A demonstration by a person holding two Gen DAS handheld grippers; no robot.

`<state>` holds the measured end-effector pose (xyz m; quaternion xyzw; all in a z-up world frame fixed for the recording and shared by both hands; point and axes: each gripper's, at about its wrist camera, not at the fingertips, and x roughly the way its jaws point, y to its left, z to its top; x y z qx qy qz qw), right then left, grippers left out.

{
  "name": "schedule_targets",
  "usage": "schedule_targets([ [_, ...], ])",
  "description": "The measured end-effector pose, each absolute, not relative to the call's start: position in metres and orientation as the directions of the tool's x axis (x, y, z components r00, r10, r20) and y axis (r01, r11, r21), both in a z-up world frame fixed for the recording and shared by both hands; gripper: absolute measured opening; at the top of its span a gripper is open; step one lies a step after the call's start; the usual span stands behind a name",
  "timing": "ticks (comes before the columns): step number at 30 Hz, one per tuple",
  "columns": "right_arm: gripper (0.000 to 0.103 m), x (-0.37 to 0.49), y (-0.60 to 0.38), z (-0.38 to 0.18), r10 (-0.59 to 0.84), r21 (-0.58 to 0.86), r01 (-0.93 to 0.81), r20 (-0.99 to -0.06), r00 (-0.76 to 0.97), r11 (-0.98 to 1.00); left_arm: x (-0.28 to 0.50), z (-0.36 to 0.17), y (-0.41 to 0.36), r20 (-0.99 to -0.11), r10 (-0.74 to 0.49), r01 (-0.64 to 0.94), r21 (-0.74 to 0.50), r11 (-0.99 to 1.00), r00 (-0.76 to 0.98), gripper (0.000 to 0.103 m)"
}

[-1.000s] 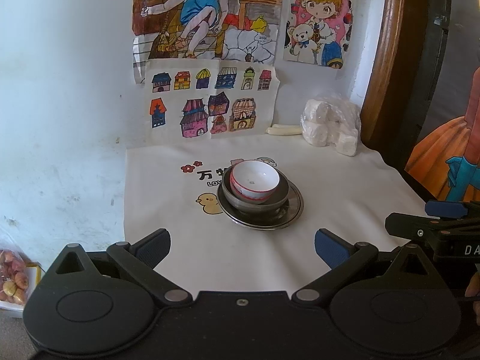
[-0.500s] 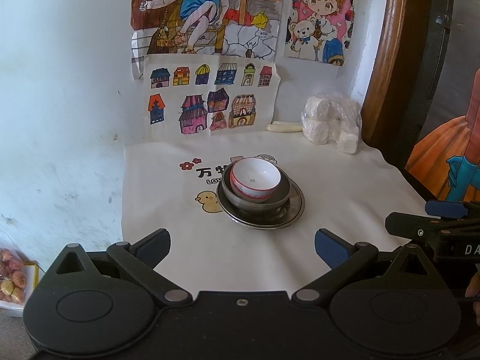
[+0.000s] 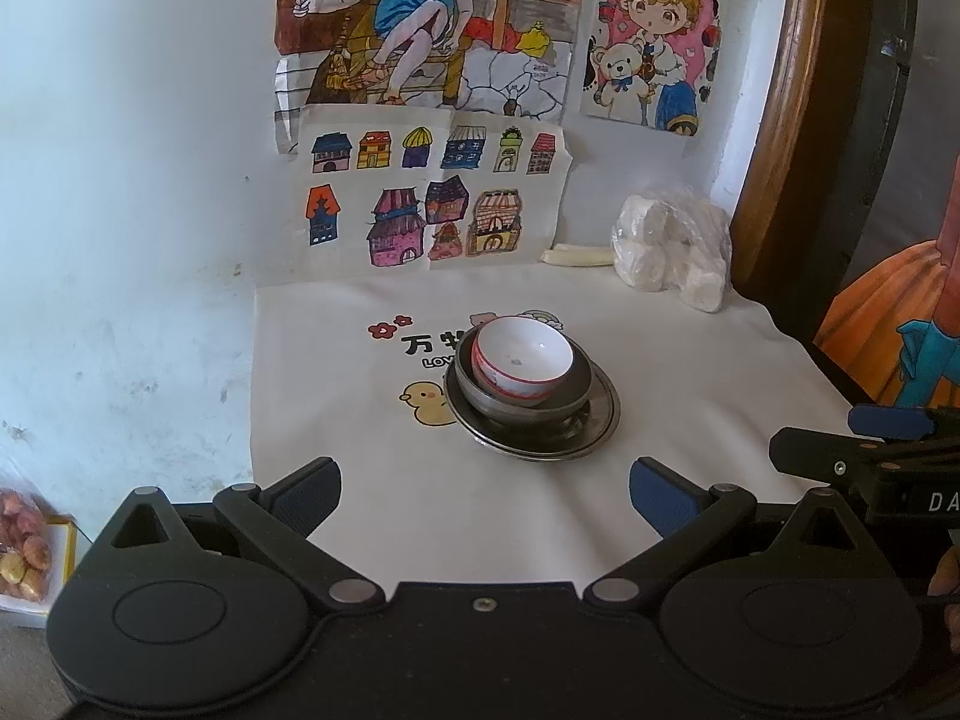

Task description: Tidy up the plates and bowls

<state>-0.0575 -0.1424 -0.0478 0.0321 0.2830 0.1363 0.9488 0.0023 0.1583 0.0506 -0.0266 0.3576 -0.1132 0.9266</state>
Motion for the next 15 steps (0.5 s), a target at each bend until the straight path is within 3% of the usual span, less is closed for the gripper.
schedule_targets([
  [15,0.103,-0.0558,-0.1415,-0.0474,0.286,0.150,-0.243,-0.527,0.801,0.958,0.0029,0.0502,0.1588,-0.657,-0.229,0.190,-0.131,0.973,0.719,0.102],
])
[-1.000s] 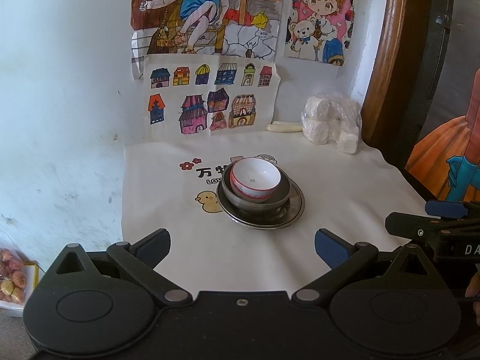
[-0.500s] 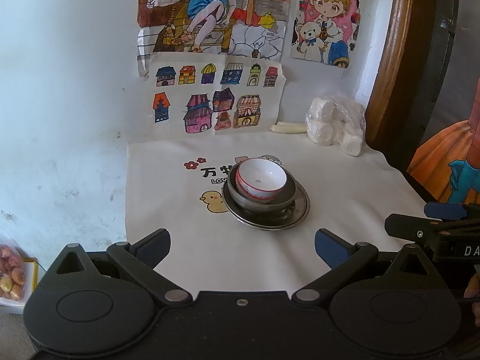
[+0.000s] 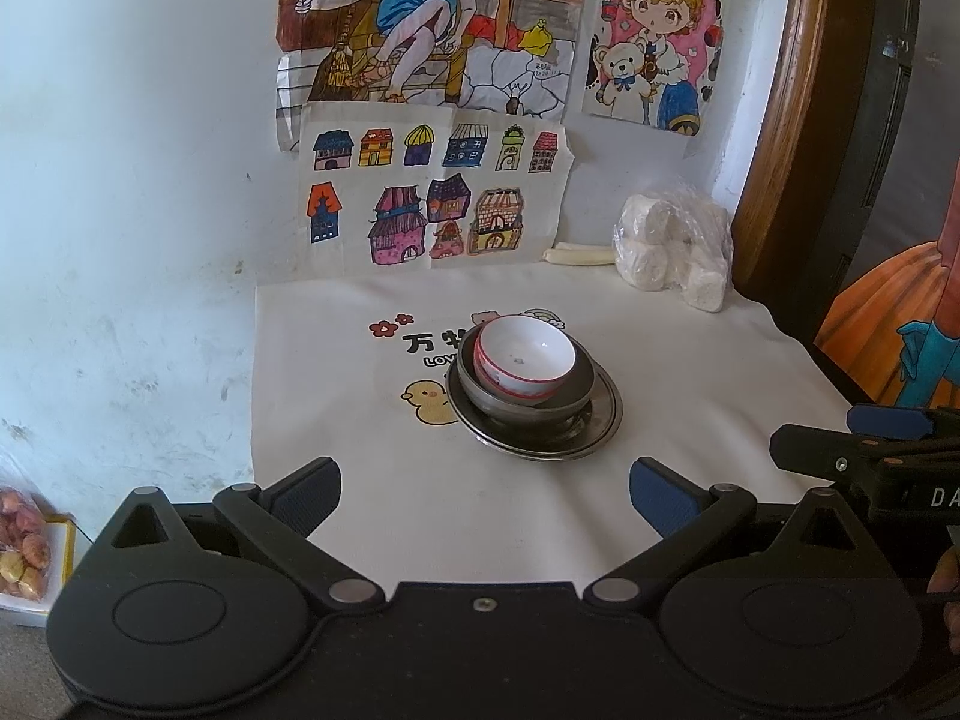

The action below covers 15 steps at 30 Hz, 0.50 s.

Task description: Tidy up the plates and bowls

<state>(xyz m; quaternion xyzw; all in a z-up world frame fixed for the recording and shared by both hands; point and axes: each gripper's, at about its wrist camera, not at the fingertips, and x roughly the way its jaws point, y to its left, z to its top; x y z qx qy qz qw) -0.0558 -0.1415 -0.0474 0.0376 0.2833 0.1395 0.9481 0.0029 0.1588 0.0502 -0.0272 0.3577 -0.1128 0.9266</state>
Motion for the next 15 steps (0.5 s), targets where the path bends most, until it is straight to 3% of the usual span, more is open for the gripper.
schedule_targets([
  [15,0.103,-0.0541,-0.1437,-0.0491,0.284,0.151,-0.241,-0.529,0.799,0.959,0.0014,0.0512,0.1582,-0.631,-0.253,0.196,-0.161,0.967,0.733,0.102],
])
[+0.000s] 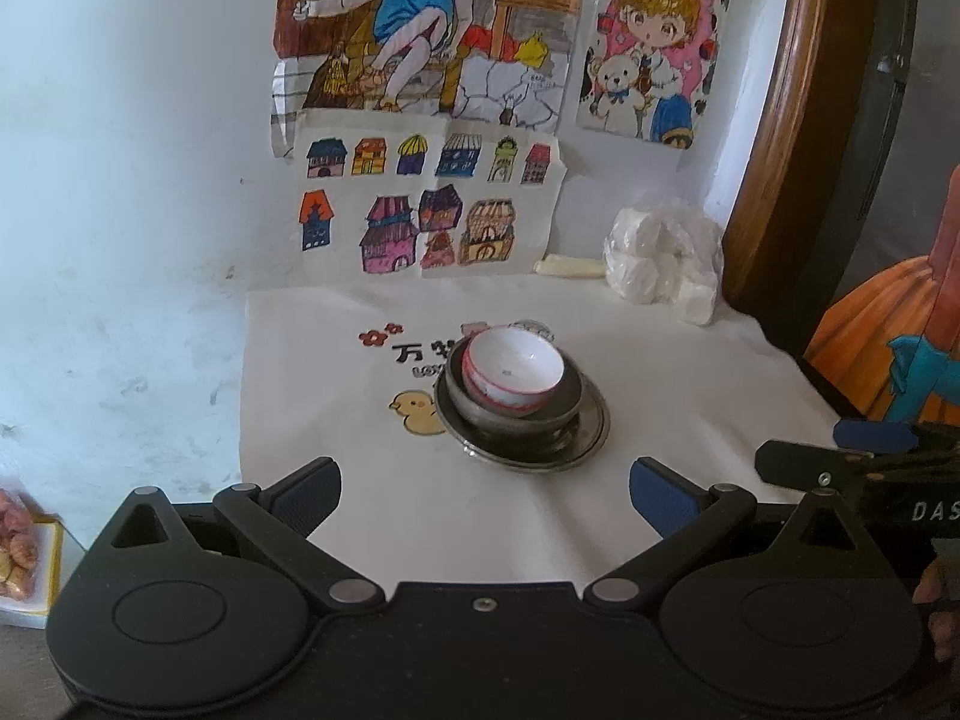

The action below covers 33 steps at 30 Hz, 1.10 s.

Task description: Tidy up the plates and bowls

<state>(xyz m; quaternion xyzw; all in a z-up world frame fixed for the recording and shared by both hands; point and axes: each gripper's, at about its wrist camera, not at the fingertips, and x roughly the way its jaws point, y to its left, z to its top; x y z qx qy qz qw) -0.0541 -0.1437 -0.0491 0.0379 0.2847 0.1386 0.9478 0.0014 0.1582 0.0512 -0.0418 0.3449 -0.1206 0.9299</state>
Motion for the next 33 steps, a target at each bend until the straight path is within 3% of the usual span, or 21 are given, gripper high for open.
schedule_targets([
  [5,0.103,-0.053,-0.145,-0.049,0.284,0.152,-0.240,-0.531,0.799,0.959,-0.002,0.055,0.157,-0.598,-0.275,0.207,-0.181,0.961,0.753,0.102],
  [33,0.103,-0.044,-0.142,-0.052,0.291,0.148,-0.252,-0.540,0.789,0.956,0.007,0.049,0.154,-0.617,-0.267,0.200,-0.178,0.964,0.740,0.101],
])
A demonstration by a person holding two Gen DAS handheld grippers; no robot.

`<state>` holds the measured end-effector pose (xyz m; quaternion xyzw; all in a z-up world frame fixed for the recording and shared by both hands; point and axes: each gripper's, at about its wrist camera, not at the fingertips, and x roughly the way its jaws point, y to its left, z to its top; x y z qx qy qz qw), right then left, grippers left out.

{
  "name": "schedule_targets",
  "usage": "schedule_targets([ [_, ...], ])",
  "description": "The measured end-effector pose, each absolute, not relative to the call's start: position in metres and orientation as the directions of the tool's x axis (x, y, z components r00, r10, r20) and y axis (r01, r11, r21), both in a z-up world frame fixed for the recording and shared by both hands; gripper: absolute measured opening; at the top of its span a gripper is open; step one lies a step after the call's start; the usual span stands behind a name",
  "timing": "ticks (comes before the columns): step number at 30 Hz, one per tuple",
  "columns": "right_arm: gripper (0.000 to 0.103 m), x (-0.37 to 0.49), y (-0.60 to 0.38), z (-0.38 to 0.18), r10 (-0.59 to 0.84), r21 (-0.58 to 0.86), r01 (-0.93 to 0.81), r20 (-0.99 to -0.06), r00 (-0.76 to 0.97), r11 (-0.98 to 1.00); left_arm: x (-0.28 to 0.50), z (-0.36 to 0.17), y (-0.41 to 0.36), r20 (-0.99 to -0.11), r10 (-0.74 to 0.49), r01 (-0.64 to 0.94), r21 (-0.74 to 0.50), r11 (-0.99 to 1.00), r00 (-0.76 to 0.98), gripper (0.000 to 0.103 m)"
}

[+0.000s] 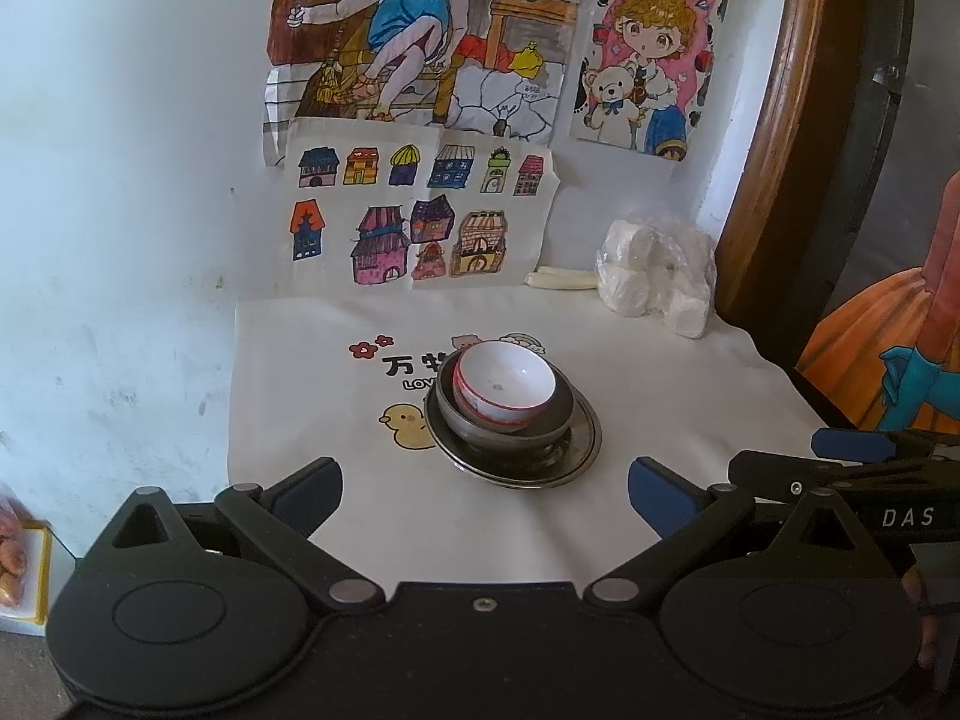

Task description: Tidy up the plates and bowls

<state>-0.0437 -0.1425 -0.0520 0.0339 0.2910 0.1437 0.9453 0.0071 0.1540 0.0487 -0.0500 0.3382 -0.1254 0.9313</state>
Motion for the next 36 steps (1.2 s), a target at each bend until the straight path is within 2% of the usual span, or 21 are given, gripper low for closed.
schedule_targets([
  [36,0.103,-0.006,-0.145,-0.058,0.298,0.161,-0.252,-0.575,0.762,0.954,0.039,0.038,0.143,-0.642,-0.272,0.183,-0.202,0.962,0.717,0.102],
])
